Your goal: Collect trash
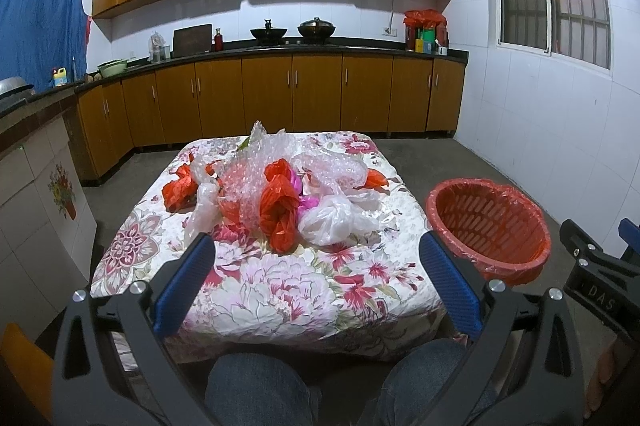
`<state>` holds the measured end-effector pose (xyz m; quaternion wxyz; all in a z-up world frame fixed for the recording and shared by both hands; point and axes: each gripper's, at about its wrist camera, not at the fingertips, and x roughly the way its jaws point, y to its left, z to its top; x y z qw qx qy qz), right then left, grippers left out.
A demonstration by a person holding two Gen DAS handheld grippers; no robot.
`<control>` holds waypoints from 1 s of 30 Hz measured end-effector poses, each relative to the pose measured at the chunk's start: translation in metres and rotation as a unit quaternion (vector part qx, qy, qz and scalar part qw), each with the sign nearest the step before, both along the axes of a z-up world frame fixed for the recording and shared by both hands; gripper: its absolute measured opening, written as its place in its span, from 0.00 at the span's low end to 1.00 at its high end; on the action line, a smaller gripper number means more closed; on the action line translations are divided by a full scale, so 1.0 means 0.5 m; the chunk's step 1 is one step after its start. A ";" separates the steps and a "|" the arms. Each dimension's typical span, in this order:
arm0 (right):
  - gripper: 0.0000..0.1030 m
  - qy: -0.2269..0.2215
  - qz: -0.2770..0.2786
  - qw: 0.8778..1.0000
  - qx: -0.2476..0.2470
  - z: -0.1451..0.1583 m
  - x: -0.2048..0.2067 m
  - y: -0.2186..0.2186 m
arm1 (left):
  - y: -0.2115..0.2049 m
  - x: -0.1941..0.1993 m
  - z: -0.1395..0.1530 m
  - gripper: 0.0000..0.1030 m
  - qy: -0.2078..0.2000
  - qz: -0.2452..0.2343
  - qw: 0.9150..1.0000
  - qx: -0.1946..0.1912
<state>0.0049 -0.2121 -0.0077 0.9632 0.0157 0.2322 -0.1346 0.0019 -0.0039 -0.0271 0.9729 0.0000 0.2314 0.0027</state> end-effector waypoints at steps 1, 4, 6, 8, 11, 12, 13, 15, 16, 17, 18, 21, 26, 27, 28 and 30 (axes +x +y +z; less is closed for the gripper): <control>0.98 0.000 0.000 1.000 0.000 -0.009 0.002 -0.006 | 0.002 0.003 -0.001 0.96 0.002 0.000 1.000 -0.001; 0.98 0.001 0.000 1.000 0.000 -0.016 0.008 -0.012 | 0.008 0.010 0.008 0.96 0.007 0.003 1.000 -0.002; 0.98 0.000 0.000 1.000 0.001 -0.015 0.005 -0.011 | 0.013 0.013 0.006 0.96 0.010 0.006 1.000 -0.003; 0.98 0.001 0.001 1.000 0.003 -0.023 0.010 -0.011 | 0.022 0.019 0.004 0.96 0.015 0.013 1.000 -0.004; 0.98 0.001 0.004 1.000 0.005 -0.027 0.025 -0.015 | 0.040 0.031 -0.003 0.96 0.026 0.026 0.999 -0.007; 0.98 0.001 0.007 1.000 0.005 -0.030 0.031 -0.013 | 0.048 0.034 -0.007 0.96 0.030 0.030 0.999 -0.010; 0.98 0.003 0.010 1.000 0.005 -0.028 0.044 -0.008 | 0.059 0.039 -0.010 0.96 0.034 0.034 0.999 -0.014; 0.98 0.006 0.018 1.000 0.005 -0.025 0.052 0.000 | 0.081 0.051 -0.017 0.96 0.042 0.045 0.998 -0.021; 0.98 0.009 0.023 1.000 0.006 -0.027 0.059 0.005 | 0.091 0.056 -0.021 0.96 0.044 0.049 0.998 -0.024; 0.98 0.011 0.028 1.000 0.007 -0.027 0.065 0.010 | 0.106 0.063 -0.024 0.96 0.048 0.056 0.997 -0.028; 0.98 0.015 0.033 0.999 0.008 -0.029 0.073 0.016 | 0.117 0.068 -0.028 0.96 0.050 0.061 0.996 -0.031; 0.98 0.024 0.049 0.998 0.012 -0.032 0.095 0.034 | 0.155 0.086 -0.035 0.96 0.054 0.079 0.995 -0.035; 0.98 0.037 0.074 0.996 0.017 -0.032 0.152 0.063 | 0.211 0.128 -0.045 0.96 0.051 0.111 0.992 -0.033; 0.98 0.038 0.078 0.996 0.017 -0.032 0.162 0.069 | 0.226 0.142 -0.046 0.96 0.052 0.118 0.991 -0.033; 0.98 0.036 0.086 0.995 0.018 -0.029 0.176 0.079 | 0.235 0.151 -0.048 0.96 0.053 0.122 0.991 -0.034; 0.98 0.035 0.095 0.995 0.019 -0.026 0.197 0.090 | 0.264 0.178 -0.051 0.96 0.057 0.132 0.989 -0.039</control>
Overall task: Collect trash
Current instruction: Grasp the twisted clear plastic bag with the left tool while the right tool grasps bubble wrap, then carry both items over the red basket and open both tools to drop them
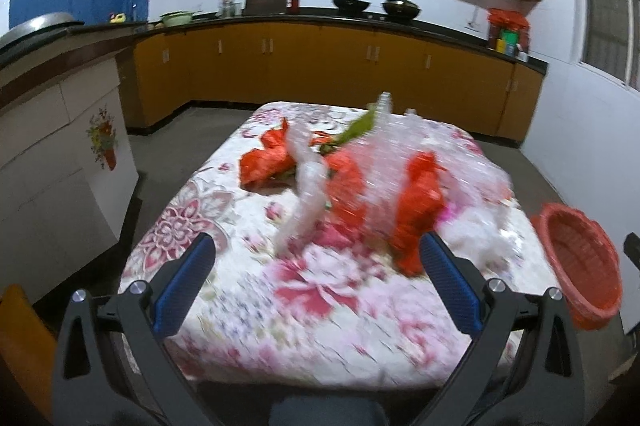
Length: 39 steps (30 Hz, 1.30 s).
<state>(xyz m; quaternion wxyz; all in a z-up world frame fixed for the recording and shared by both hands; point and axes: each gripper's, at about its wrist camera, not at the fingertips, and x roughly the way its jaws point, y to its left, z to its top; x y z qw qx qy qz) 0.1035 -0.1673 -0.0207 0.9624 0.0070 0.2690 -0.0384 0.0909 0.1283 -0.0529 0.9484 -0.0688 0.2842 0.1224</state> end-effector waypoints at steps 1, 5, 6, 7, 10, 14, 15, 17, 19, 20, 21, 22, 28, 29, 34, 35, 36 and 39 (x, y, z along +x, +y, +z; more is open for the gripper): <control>0.98 -0.001 0.006 1.000 0.001 0.002 0.015 0.008 | 0.017 0.016 -0.002 0.96 0.002 0.005 1.000 -0.005; 0.95 0.004 0.027 1.000 0.012 0.000 0.084 0.033 | 0.063 0.069 -0.015 0.94 0.007 0.018 1.000 -0.006; 0.89 0.006 0.033 0.999 0.015 -0.001 0.100 0.040 | 0.070 0.085 -0.019 0.91 0.011 0.017 1.000 -0.006; 0.86 0.009 0.041 0.999 0.017 -0.002 0.120 0.050 | 0.074 0.099 -0.024 0.87 0.016 0.014 1.000 -0.007; 0.75 0.024 0.063 0.997 0.026 -0.009 0.177 0.076 | 0.094 0.157 -0.044 0.77 0.036 0.003 0.999 -0.013; 0.64 0.040 0.093 0.994 0.040 -0.018 0.249 0.108 | 0.105 0.209 -0.070 0.71 0.058 -0.006 0.998 -0.017; 0.63 0.043 0.099 0.993 0.039 -0.021 0.263 0.117 | 0.107 0.220 -0.076 0.69 0.064 -0.007 0.998 -0.016; 0.61 0.049 0.115 0.991 0.039 -0.027 0.291 0.136 | 0.111 0.238 -0.091 0.66 0.076 -0.008 0.997 -0.016; 0.60 0.059 0.127 0.990 0.033 -0.036 0.320 0.158 | 0.114 0.253 -0.105 0.62 0.087 -0.010 0.996 -0.022; 0.60 0.062 0.130 0.989 0.033 -0.040 0.327 0.163 | 0.116 0.260 -0.111 0.61 0.091 -0.012 0.995 -0.025; 0.60 0.067 0.136 0.988 0.035 -0.046 0.337 0.169 | 0.115 0.265 -0.116 0.61 0.093 -0.014 0.995 -0.026; 0.60 0.071 0.143 0.986 0.039 -0.049 0.346 0.178 | 0.114 0.270 -0.120 0.61 0.095 -0.017 0.995 -0.026; 0.60 0.078 0.168 0.983 0.016 -0.070 0.377 0.219 | 0.100 0.294 -0.138 0.50 0.112 -0.031 0.993 -0.019; 0.60 0.080 0.167 0.983 0.006 -0.076 0.386 0.225 | 0.100 0.298 -0.142 0.48 0.115 -0.033 0.993 -0.022; 0.29 0.109 0.162 0.981 -0.007 -0.104 0.411 0.226 | 0.107 0.305 -0.150 0.22 0.119 -0.038 0.991 -0.039; 0.15 0.112 0.161 0.980 -0.006 -0.108 0.413 0.224 | 0.107 0.305 -0.148 0.20 0.117 -0.039 0.992 -0.040; 0.05 0.112 0.163 0.980 -0.005 -0.111 0.412 0.222 | 0.107 0.303 -0.148 0.17 0.116 -0.040 0.992 -0.040; 0.04 0.099 0.164 0.981 0.009 -0.100 0.402 0.205 | 0.107 0.294 -0.138 0.15 0.105 -0.040 0.993 -0.035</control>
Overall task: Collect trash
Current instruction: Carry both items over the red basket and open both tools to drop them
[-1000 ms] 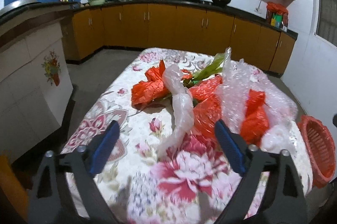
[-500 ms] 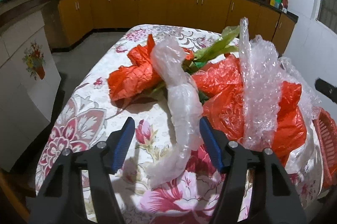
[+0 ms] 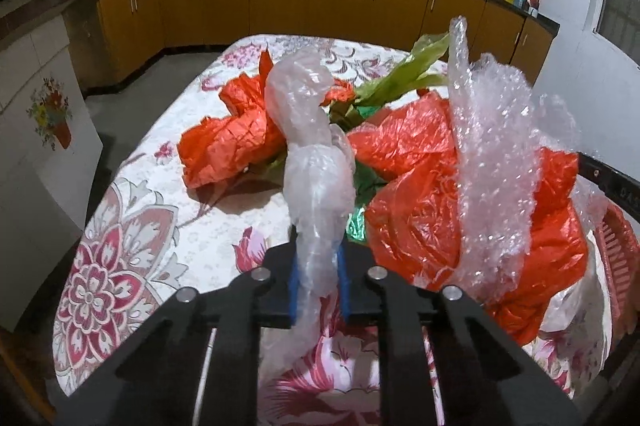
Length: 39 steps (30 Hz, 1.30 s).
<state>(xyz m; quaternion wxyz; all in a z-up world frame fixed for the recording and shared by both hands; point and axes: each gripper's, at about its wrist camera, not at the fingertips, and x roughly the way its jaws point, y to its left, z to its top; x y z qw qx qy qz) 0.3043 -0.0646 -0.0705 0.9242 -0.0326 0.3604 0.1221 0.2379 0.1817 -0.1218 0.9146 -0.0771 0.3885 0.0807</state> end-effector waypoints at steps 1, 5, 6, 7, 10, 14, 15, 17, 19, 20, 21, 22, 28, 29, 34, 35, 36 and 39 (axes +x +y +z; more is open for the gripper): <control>0.04 -0.005 -0.001 1.000 0.004 0.005 -0.003 -0.004 | 0.000 -0.004 0.005 0.14 -0.004 0.001 1.000 0.002; 0.03 -0.032 -0.005 0.999 0.021 0.042 -0.020 -0.023 | 0.003 -0.023 0.035 0.13 -0.026 0.004 1.000 0.005; 0.03 -0.037 -0.006 0.999 0.024 0.051 -0.024 -0.029 | 0.005 -0.028 0.043 0.13 -0.030 0.005 1.000 0.005; 0.03 -0.045 -0.008 0.999 0.028 0.063 -0.030 -0.035 | 0.005 -0.032 0.051 0.13 -0.035 0.006 0.999 0.006; 0.03 -0.065 -0.014 0.997 0.038 0.091 -0.047 -0.055 | 0.002 -0.046 0.075 0.13 -0.046 0.005 0.999 0.008; 0.03 -0.084 -0.025 0.995 0.047 0.120 -0.065 -0.085 | -0.013 -0.063 0.116 0.13 -0.065 -0.002 0.998 0.011; 0.03 -0.090 -0.028 0.994 0.047 0.128 -0.072 -0.092 | -0.014 -0.065 0.126 0.13 -0.069 -0.004 0.998 0.012; 0.03 -0.102 -0.036 0.993 0.048 0.144 -0.087 -0.113 | -0.029 -0.075 0.150 0.13 -0.081 -0.015 0.996 0.013; 0.03 -0.113 -0.048 0.991 0.049 0.162 -0.103 -0.142 | -0.053 -0.082 0.178 0.13 -0.094 -0.030 0.995 0.014; 0.03 -0.117 -0.053 0.990 0.050 0.165 -0.110 -0.152 | -0.063 -0.086 0.188 0.13 -0.099 -0.037 0.994 0.014; 0.03 -0.121 -0.059 0.990 0.051 0.171 -0.116 -0.165 | -0.077 -0.089 0.198 0.13 -0.103 -0.046 0.994 0.014; 0.03 -0.126 -0.067 0.988 0.053 0.178 -0.125 -0.183 | -0.094 -0.092 0.206 0.13 -0.107 -0.055 0.993 0.015; 0.03 -0.143 -0.110 0.982 0.055 0.197 -0.170 -0.273 | -0.219 -0.095 0.249 0.13 -0.116 -0.130 0.985 0.000; 0.03 -0.143 -0.118 0.981 0.053 0.197 -0.177 -0.289 | -0.237 -0.094 0.250 0.13 -0.116 -0.142 0.983 -0.001; 0.03 -0.137 -0.161 0.976 0.043 0.184 -0.214 -0.366 | -0.351 -0.087 0.248 0.13 -0.110 -0.206 0.972 -0.012; 0.03 -0.133 -0.169 0.976 0.041 0.178 -0.220 -0.381 | -0.379 -0.085 0.244 0.13 -0.107 -0.221 0.969 -0.015; 0.03 -0.131 -0.175 0.975 0.040 0.174 -0.225 -0.392 | -0.403 -0.083 0.239 0.13 -0.106 -0.234 0.966 -0.016; 0.03 -0.120 -0.197 0.973 0.035 0.158 -0.238 -0.433 | -0.479 -0.078 0.226 0.13 -0.099 -0.271 0.957 -0.023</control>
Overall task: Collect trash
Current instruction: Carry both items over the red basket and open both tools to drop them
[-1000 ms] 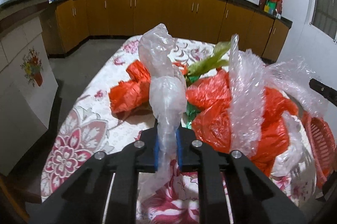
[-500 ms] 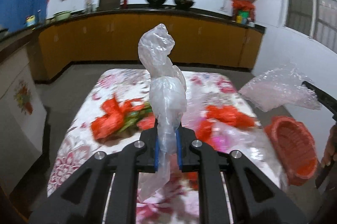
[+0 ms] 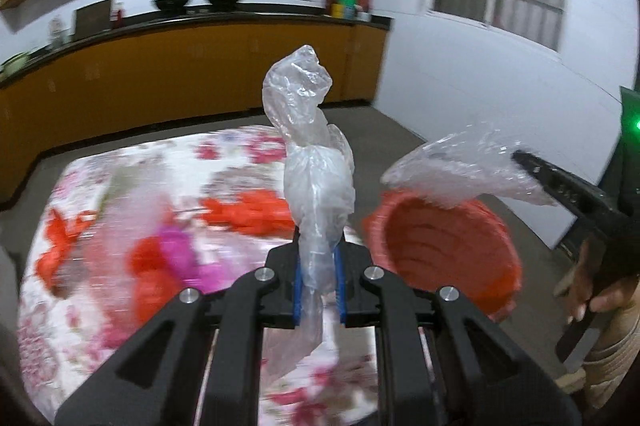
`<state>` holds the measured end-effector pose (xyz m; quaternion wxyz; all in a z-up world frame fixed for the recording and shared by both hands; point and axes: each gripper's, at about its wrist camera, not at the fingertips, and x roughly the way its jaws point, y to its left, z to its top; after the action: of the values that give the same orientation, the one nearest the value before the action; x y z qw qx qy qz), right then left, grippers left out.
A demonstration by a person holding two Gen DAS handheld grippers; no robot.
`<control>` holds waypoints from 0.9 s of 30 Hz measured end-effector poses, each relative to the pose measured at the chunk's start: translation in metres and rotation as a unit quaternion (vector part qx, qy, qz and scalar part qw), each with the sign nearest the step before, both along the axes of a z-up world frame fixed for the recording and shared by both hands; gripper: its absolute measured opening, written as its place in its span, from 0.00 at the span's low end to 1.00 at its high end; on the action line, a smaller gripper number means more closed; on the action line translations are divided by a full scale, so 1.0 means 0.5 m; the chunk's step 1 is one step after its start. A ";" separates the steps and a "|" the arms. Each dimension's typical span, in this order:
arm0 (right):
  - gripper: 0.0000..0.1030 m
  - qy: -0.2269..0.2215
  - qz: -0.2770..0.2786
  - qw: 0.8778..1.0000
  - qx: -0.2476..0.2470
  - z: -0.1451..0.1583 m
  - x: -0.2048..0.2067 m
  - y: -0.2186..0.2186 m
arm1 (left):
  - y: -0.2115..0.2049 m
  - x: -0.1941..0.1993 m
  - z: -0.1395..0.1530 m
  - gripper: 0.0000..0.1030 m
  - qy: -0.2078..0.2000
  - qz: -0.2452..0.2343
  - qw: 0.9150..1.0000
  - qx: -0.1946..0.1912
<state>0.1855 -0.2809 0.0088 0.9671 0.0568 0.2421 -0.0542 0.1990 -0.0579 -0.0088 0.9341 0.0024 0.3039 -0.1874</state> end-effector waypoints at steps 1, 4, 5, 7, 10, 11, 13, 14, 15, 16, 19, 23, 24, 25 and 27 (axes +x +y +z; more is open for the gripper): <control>0.03 0.003 -0.007 1.000 0.000 -0.004 -0.005 -0.012 | -0.030 0.003 -0.005 0.13 0.004 -0.016 1.000 -0.002; 0.03 0.007 -0.022 1.000 0.000 -0.007 -0.019 -0.040 | -0.083 0.009 -0.025 0.13 0.013 -0.045 0.999 -0.005; 0.03 0.008 -0.026 1.000 -0.001 -0.008 -0.021 -0.049 | -0.108 0.013 -0.032 0.13 0.017 -0.057 0.998 -0.007; 0.03 0.010 -0.033 0.999 0.000 -0.010 -0.026 -0.064 | -0.131 0.020 -0.043 0.13 0.024 -0.070 0.997 -0.010; 0.03 0.014 -0.044 0.999 0.004 -0.014 -0.030 -0.091 | -0.178 0.031 -0.062 0.13 0.038 -0.088 0.995 -0.014; 0.03 0.015 -0.046 0.999 0.006 -0.015 -0.028 -0.097 | -0.183 0.035 -0.071 0.13 0.043 -0.092 0.995 -0.016; 0.03 0.021 -0.049 0.999 0.011 -0.021 -0.027 -0.116 | -0.199 0.039 -0.086 0.13 0.050 -0.099 0.994 -0.016; 0.03 0.023 -0.050 0.998 0.013 -0.023 -0.027 -0.121 | -0.202 0.043 -0.092 0.13 0.054 -0.101 0.993 -0.015; 0.03 0.027 -0.051 0.998 0.016 -0.026 -0.024 -0.126 | -0.210 0.049 -0.099 0.13 0.058 -0.103 0.993 -0.015; 0.03 0.030 -0.051 0.998 0.019 -0.029 -0.021 -0.132 | -0.219 0.054 -0.107 0.14 0.064 -0.105 0.992 -0.015; 0.03 0.042 -0.051 0.997 0.032 -0.038 -0.010 -0.143 | -0.236 0.062 -0.122 0.16 0.075 -0.110 0.991 -0.015; 0.10 0.059 -0.047 0.996 0.041 -0.054 -0.002 -0.149 | -0.256 0.071 -0.137 0.28 0.080 -0.116 0.990 -0.009; 0.14 0.062 -0.046 0.996 0.043 -0.056 0.001 -0.152 | -0.259 0.072 -0.140 0.32 0.080 -0.117 0.990 -0.008; 0.26 0.063 -0.046 0.996 0.043 -0.057 -0.001 -0.155 | -0.262 0.071 -0.143 0.34 0.081 -0.118 0.990 -0.006; 0.40 0.062 -0.049 0.996 0.042 -0.060 -0.008 -0.158 | -0.264 0.074 -0.148 0.35 0.085 -0.117 0.989 -0.004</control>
<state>0.1817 -0.3600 -0.0215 0.9432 0.1052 0.3007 -0.0943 0.2358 -0.1900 -0.0829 0.8766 0.0183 0.3787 -0.2965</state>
